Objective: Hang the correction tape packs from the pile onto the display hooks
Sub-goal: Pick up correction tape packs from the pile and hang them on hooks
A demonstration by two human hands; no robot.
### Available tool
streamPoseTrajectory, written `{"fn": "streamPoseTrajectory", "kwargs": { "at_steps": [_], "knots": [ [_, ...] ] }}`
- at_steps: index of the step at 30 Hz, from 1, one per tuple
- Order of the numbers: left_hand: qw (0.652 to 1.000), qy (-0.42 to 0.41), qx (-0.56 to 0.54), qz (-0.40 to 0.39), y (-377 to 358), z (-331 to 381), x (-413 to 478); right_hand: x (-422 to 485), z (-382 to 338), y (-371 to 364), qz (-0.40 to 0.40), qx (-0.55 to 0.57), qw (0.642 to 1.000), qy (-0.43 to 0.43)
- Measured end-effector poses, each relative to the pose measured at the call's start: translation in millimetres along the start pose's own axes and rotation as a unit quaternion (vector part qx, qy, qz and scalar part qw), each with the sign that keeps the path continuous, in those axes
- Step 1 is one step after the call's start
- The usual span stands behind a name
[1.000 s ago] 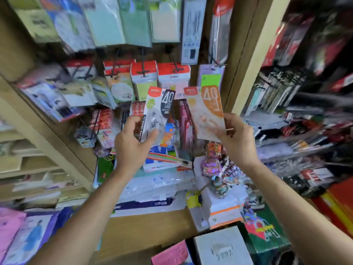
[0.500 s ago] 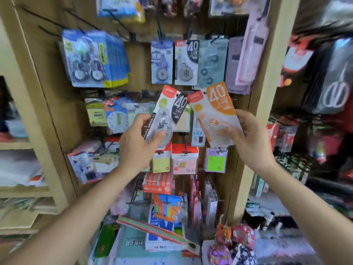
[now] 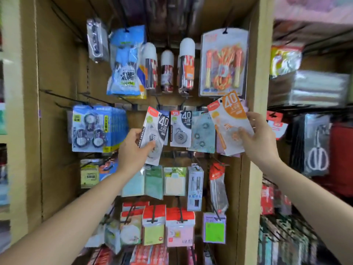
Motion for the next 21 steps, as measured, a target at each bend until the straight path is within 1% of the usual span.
{"fn": "streamPoseTrajectory", "kwargs": {
  "at_steps": [2, 4, 6, 8, 11, 13, 16, 21],
  "knots": [
    [1.0, 0.004, 0.009, -0.021, -14.4, -5.6, 11.7, 14.9, 0.0, -2.9, 0.005, -0.016, 1.0, -0.007],
    [0.998, 0.005, 0.024, -0.058, -29.7, -13.3, 20.3, 24.7, -1.0, -10.1, -0.006, -0.04, 0.999, -0.003],
    [0.995, 0.014, 0.047, -0.086, -41.3, -27.0, 26.2, 29.9, -3.4, -22.0, -0.029, -0.055, 0.998, 0.012],
    [0.995, 0.04, 0.05, -0.083, -45.9, -46.0, 30.2, 30.3, -5.5, -37.6, -0.064, -0.066, 0.996, 0.019],
    [0.994, 0.073, 0.05, -0.066, -51.9, -63.1, 31.6, 26.8, -2.2, -64.5, -0.11, -0.042, 0.993, 0.012],
    [0.991, 0.061, 0.085, -0.084, -59.2, -62.9, 31.4, 26.2, 2.3, -82.0, -0.125, -0.036, 0.991, 0.009],
    [0.985, 0.05, 0.135, -0.095, -65.3, -64.5, 34.1, 28.7, 8.8, -103.3, -0.127, -0.004, 0.992, -0.008],
    [0.989, 0.02, 0.122, -0.077, -61.4, -66.3, 34.6, 34.1, 17.6, -127.7, -0.119, 0.071, 0.989, -0.042]
  ]
}}
Point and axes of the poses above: each hand's wrist, its own x-axis towards the middle knuckle, its own y-axis out of the back of the hand, z = x × y, the point moved 8 cm from there along x, towards the middle knuckle, and after that the axes turned 3 degrees about z, right-handed, at the moved point
